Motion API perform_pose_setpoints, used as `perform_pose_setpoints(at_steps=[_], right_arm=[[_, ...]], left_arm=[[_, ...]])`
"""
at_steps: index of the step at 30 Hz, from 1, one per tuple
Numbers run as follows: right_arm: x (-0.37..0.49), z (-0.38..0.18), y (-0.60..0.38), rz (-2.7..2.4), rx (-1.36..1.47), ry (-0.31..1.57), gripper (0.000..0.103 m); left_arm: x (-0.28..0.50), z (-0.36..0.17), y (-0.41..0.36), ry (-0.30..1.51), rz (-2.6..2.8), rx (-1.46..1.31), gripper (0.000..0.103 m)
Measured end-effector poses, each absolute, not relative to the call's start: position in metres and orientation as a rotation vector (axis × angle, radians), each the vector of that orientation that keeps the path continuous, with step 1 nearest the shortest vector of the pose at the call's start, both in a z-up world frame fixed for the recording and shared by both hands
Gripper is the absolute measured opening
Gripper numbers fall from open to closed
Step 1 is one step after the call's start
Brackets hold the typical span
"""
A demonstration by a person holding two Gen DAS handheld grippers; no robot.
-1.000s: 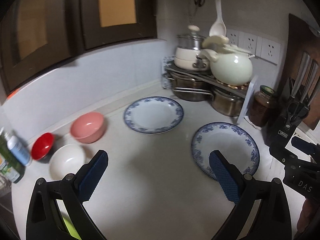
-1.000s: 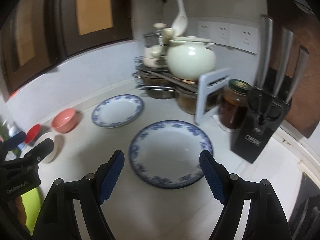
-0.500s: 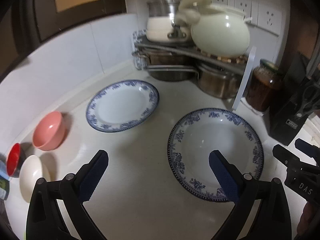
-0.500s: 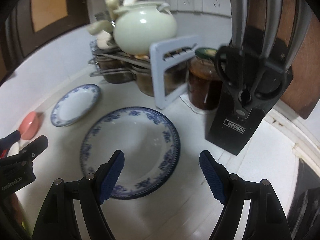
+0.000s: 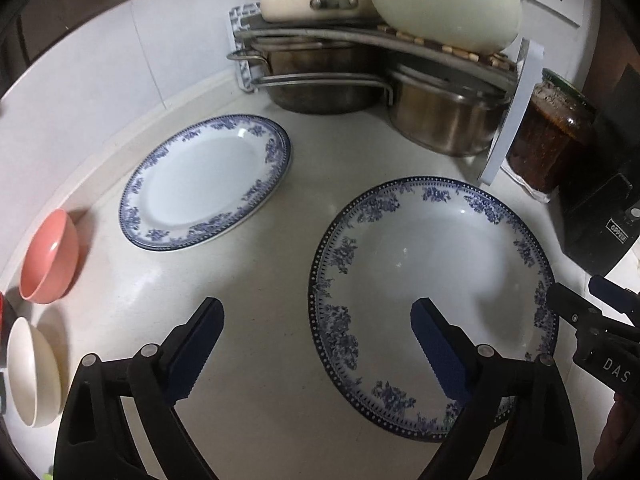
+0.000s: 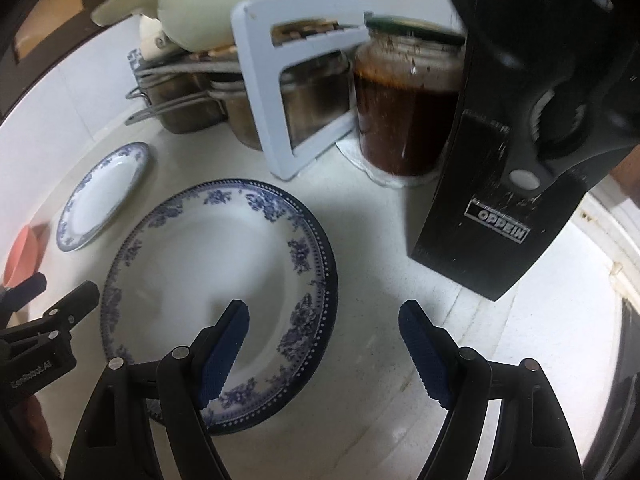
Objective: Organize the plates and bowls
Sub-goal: 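Close both grippers on the blue-and-white plate rim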
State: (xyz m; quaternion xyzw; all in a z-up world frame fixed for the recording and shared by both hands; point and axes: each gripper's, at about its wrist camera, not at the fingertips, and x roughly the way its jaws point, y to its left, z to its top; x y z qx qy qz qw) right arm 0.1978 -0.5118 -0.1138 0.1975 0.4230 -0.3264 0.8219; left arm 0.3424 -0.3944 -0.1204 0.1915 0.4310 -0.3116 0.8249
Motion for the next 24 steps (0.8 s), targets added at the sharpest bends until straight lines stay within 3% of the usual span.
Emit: perform_pose_setpoints(at_steps=[7,15,24], right_arm=[[0.211,-0.125,-0.521,-0.688,0.435,0.952,0.077],[0.225,-0.14,-0.536,-0.682,0.452,0.994,0.061],[0.231,-0.144,-0.541,-0.666,0.466,1.004,0.05]], left_arm=[[0.355,-0.136,-0.407,0.989,-0.667,0.403,0.083],[0.363,-0.149,-0.414,1.017,-0.671,0.418,0.074],[0.367,-0.157,-0.419,1.053,-0.698,0.421,0.054]])
